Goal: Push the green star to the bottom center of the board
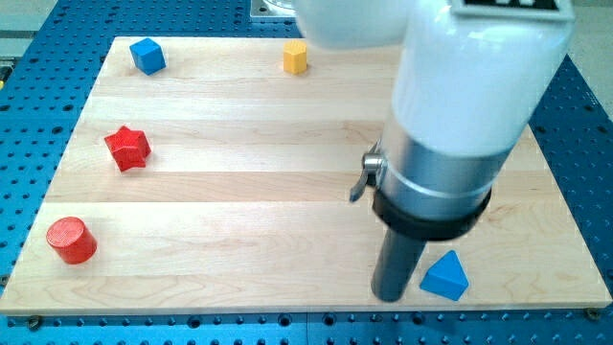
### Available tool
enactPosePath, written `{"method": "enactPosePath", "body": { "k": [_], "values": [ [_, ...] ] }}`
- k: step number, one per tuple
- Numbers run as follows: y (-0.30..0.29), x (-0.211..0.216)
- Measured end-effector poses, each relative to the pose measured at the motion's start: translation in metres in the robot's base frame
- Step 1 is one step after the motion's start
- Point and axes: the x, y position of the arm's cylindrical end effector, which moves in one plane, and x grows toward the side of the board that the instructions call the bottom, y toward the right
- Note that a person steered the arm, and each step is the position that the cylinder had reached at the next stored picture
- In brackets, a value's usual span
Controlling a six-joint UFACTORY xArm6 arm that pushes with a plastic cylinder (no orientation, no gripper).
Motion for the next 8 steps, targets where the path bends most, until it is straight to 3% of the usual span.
{"method": "enactPosePath", "body": {
  "k": [2,3,4,5,6,8],
  "values": [
    [0.096,0.002],
    [0.098,-0.002],
    [0.028,0.000],
    [-0.013,-0.068],
    [0.047,-0.153],
    [0.007,-0.194]
  ]
}}
